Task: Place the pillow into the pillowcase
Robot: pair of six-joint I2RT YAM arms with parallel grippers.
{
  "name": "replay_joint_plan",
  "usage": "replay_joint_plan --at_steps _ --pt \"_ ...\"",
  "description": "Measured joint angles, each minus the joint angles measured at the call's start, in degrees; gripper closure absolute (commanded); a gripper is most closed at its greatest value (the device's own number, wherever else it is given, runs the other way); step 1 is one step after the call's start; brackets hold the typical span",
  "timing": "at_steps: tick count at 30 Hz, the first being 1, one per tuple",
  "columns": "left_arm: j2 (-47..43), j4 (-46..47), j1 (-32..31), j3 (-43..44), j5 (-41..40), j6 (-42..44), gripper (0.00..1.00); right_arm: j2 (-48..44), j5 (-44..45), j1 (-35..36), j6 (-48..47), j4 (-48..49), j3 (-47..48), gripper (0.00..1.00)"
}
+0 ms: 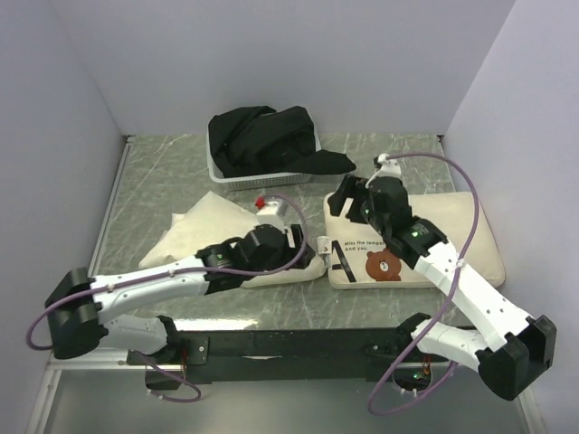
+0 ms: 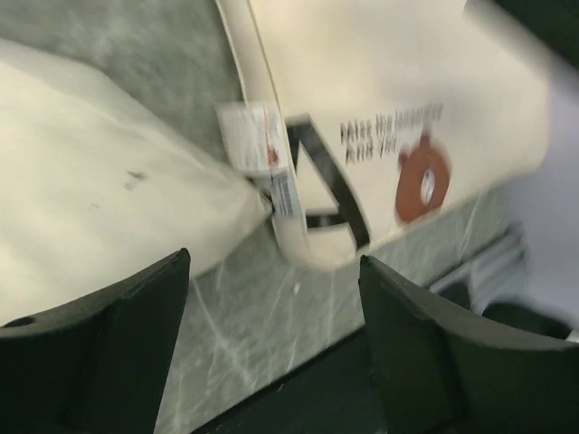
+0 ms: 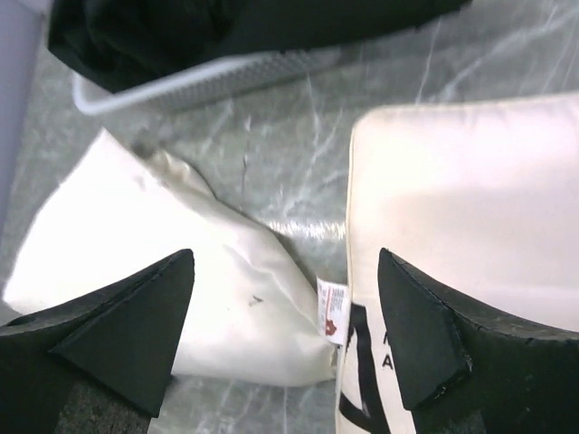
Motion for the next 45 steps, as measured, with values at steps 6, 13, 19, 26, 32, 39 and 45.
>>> replay_joint_plan --at_steps 6,13,19,26,32,39,45 --pt "-11.2 -8.7 4.1 1.2 -14.3 -10.9 0.18 4.8 -0.5 8.1 -0.3 4.3 -3.8 0.18" --pt "-14.3 -13.8 18.2 -4.3 -17.5 -17.5 0.16 24.6 -4.3 12.2 -2.5 10.9 1.4 0.21" --pt "-14.5 -15.4 24.4 -10.7 -13.8 -18.9 0.16 39.9 -8.1 12.2 -5.4 13.6 8.8 0.25" --pt "-14.0 -15.2 28.3 -10.8 -11.0 -18.9 0.23 44.7 -11.8 12.4 -7.0 14.6 12.1 0.71" --pt "-13.5 -13.1 31.0 -14.9 -9.5 -19.7 0.28 44.3 -13.4 12.7 -7.1 14.8 12.0 1.00" --pt "-13.6 -10.9 33.1 -16.3 -6.4 -18.0 0.16 33.9 -12.9 16.5 -6.4 15.1 6.4 1.00" --pt "-16.9 -11.9 33.1 -15.8 -4.7 -16.0 0.08 23.8 -10.7 29.8 -4.0 21.9 -3.1 1.00"
